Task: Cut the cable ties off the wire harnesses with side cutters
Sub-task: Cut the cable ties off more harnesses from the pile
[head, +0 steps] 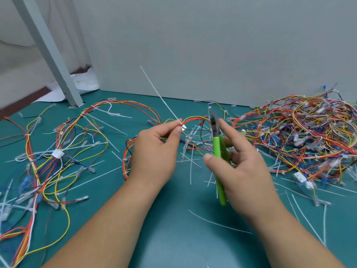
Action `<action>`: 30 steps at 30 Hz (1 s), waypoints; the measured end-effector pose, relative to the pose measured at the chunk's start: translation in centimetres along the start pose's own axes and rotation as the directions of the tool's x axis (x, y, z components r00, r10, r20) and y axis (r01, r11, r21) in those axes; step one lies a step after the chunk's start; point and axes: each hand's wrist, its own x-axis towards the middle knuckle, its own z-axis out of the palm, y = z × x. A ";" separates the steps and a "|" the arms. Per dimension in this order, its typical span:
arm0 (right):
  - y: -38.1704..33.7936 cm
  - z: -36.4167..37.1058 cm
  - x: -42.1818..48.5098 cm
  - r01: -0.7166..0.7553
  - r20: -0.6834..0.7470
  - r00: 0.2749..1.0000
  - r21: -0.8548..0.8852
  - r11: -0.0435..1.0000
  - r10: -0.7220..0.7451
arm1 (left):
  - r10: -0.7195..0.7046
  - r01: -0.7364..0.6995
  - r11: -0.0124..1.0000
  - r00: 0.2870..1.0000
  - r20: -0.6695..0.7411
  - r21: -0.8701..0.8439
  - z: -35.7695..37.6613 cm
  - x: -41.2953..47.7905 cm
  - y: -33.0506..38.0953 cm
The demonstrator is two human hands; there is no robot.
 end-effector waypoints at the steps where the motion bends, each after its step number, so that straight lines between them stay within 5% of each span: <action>1: 0.1 0.2 -0.2 0.006 -0.031 0.999 -0.071 0.997 -0.008 | -0.005 0.005 1.000 1.000 -0.012 0.008 -0.1 0.1 0.1; 5: 0.4 0.4 -0.5 0.101 -0.089 0.986 -0.360 0.927 -0.142 | -0.038 0.038 0.999 0.999 -0.025 -0.004 -0.1 0.3 0.3; 11: 0.5 0.0 -0.3 0.085 -0.065 0.988 -0.547 0.833 -0.143 | 0.021 -0.017 0.997 0.999 -0.045 0.080 -0.1 -0.2 0.7; 19: -0.6 -0.6 -0.5 0.053 -0.052 0.992 -0.666 0.744 -0.117 | 0.203 -0.183 0.943 0.978 -0.045 0.277 -0.3 -0.8 1.0; 30: -0.8 -0.9 -0.7 -0.004 -0.039 0.999 -0.645 0.764 -0.028 | 0.426 -0.421 0.839 0.902 0.066 0.344 -0.1 -0.5 0.3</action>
